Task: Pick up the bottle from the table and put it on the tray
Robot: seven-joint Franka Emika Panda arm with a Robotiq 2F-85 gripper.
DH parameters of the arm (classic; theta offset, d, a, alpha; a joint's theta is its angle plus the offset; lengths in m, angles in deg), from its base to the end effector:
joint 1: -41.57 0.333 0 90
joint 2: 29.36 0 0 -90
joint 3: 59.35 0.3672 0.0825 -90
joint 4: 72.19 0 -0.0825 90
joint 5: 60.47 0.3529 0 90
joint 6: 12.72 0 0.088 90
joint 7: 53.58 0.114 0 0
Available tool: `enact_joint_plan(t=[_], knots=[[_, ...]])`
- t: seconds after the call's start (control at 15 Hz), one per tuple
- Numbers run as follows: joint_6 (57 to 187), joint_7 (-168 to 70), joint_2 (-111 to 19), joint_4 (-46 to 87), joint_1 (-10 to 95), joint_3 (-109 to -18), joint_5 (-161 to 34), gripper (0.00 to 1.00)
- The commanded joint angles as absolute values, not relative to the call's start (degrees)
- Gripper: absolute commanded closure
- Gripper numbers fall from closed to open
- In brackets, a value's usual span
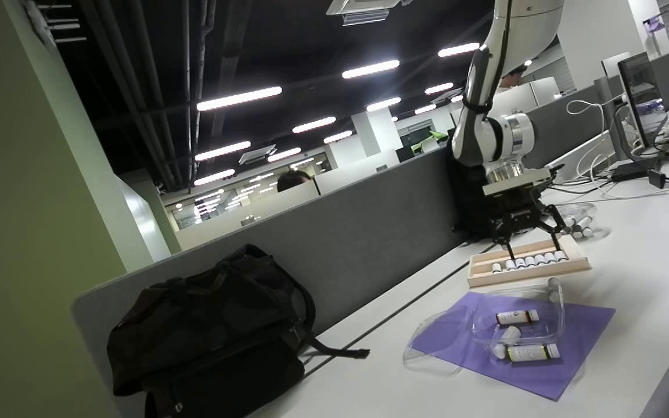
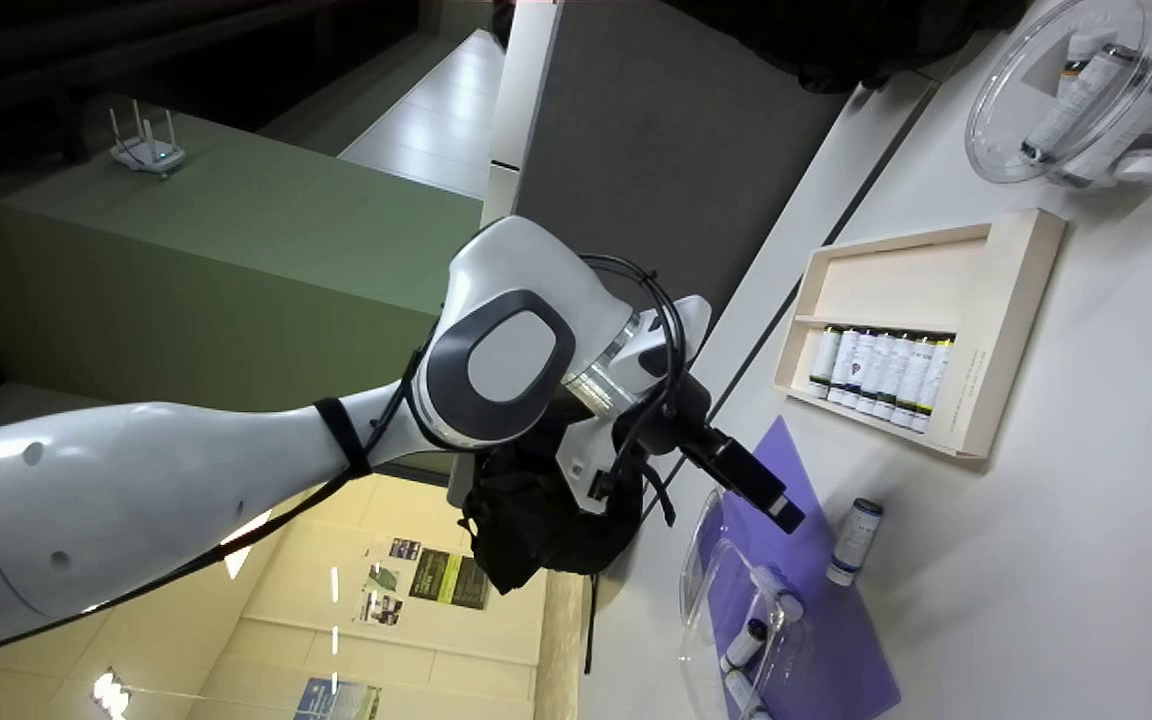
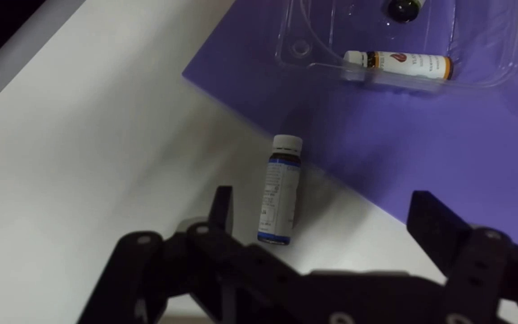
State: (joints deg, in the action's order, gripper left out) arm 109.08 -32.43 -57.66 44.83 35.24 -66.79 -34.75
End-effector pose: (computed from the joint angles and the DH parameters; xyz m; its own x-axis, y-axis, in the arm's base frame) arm 0.5446 -0.1081 0.2379 0.5442 -0.7064 -0.4526 -0.8014 -0.5974 -0.0312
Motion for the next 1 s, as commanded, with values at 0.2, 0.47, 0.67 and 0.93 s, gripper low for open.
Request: enact_joint_plan(t=[0.2, 0.47, 0.67, 0.93], knots=[[105.73, -32.12, -60.26, 43.62, 34.43, -66.06, -34.96, 0.00], [105.45, -31.65, -63.51, 42.41, 34.43, -66.15, -34.70, 0.00], [108.20, -31.78, -65.64, 41.62, 34.41, -66.03, -33.83, 0.00], [113.59, -32.21, -67.53, 41.06, 34.64, -65.58, -33.34, 0.00]])
